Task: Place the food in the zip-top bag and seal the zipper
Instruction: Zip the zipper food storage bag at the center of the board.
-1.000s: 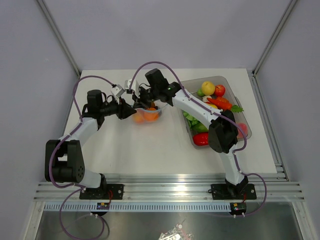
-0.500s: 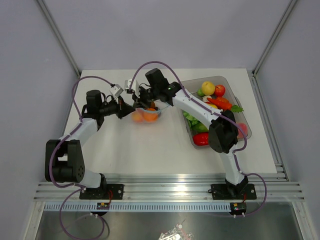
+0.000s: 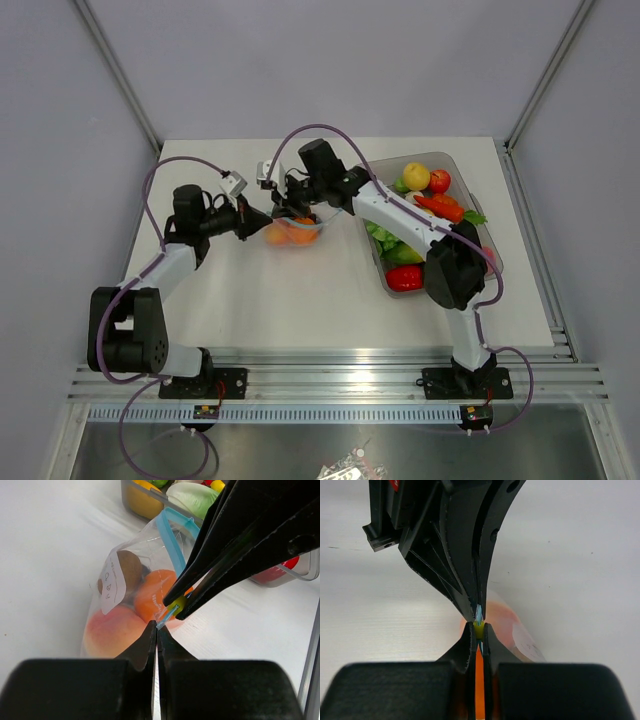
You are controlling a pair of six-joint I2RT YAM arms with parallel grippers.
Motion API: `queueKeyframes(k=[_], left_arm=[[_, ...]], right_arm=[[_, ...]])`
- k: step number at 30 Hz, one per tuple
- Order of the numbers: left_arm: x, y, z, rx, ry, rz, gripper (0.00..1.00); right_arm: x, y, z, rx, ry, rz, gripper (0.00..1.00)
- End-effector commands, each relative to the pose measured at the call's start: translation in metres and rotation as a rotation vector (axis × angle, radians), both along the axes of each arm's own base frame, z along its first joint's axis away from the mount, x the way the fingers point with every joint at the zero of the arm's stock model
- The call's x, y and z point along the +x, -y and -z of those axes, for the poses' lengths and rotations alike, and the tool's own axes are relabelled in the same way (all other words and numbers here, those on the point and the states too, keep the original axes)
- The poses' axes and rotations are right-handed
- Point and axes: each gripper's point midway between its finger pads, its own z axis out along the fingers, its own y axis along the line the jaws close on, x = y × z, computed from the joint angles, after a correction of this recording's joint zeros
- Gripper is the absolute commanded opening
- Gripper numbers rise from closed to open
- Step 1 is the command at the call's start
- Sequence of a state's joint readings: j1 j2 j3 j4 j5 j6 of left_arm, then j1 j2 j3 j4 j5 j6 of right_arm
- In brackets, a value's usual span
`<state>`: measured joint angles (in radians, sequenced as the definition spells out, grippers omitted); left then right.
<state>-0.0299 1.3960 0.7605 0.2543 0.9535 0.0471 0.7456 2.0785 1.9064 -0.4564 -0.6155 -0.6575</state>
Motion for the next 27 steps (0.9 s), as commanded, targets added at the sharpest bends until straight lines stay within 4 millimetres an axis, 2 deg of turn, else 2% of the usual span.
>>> queueKeyframes(k=[1,4,5,6,7,8,9,13,19,23,27], left_arm=[[0.012,-0.004,-0.027,0.003,0.114,-0.006,0.00],[0.016,-0.002,-0.026,0.018,0.079,0.033,0.02],[0.017,-0.001,-0.022,0.017,0.019,0.053,0.11],[0.016,0.000,-0.022,0.016,0.007,0.062,0.28],[0.016,0.000,-0.021,0.016,-0.003,0.064,0.36],[0.015,-0.001,-0.027,0.021,0.025,0.062,0.40],[0.011,-0.001,-0.022,0.023,0.022,0.058,0.42],[0.010,-0.001,-0.032,0.018,0.085,0.065,0.39],[0.004,0.007,-0.034,-0.024,0.056,0.142,0.35],[-0.001,0.012,-0.037,-0.049,0.052,0.178,0.28],[-0.001,0.018,-0.039,-0.056,0.050,0.194,0.27]], right_arm=[[0.005,0.019,-0.023,0.015,0.033,0.026,0.00],[0.004,0.017,-0.028,0.026,0.036,0.019,0.00],[0.004,0.017,-0.030,0.031,0.038,0.015,0.00],[0.004,0.016,-0.031,0.033,0.037,0.015,0.00],[0.004,0.016,-0.029,0.028,0.031,0.015,0.00],[0.004,0.016,-0.030,0.029,0.037,0.015,0.00],[0.005,0.017,-0.029,0.028,0.034,0.017,0.00],[0.004,0.018,-0.028,0.029,0.033,0.015,0.00],[0.005,0.015,-0.035,0.045,0.030,0.010,0.00],[0.005,0.015,-0.037,0.049,0.030,0.009,0.00],[0.005,0.013,-0.036,0.051,0.022,0.008,0.00]])
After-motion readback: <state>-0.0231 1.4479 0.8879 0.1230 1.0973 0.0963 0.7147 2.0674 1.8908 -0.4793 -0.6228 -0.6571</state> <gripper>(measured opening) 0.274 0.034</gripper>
